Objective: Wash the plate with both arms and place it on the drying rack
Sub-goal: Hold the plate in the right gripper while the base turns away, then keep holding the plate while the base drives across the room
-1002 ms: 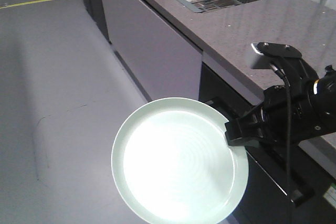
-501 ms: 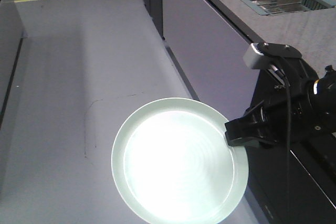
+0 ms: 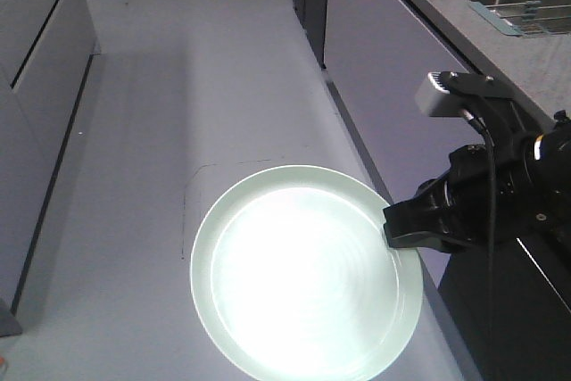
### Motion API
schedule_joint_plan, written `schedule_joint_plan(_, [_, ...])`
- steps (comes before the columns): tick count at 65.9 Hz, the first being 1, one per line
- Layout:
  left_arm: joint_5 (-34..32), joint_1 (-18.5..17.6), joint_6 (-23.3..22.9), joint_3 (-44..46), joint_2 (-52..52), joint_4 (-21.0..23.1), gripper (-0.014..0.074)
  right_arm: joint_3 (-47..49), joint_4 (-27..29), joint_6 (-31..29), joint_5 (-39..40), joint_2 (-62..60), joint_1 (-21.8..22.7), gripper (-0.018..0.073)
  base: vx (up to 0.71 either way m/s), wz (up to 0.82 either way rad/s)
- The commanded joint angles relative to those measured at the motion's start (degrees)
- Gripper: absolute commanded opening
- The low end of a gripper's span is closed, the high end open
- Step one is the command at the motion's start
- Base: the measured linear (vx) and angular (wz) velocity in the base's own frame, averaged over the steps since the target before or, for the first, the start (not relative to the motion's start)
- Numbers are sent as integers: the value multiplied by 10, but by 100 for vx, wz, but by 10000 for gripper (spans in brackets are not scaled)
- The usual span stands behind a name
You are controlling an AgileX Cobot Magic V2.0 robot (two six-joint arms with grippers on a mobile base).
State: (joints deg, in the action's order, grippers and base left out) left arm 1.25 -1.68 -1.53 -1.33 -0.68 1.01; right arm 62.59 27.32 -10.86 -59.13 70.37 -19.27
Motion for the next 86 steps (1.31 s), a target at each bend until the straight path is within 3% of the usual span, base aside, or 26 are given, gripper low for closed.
schedule_joint_plan(1, [-44, -4, 0, 16, -7, 5, -7, 15, 17, -3, 18, -15, 0, -9, 3, 16])
schedule_joint_plan(86, [-44, -4, 0, 16, -7, 5, -7, 15, 17, -3, 14, -16, 0, -9, 10, 23])
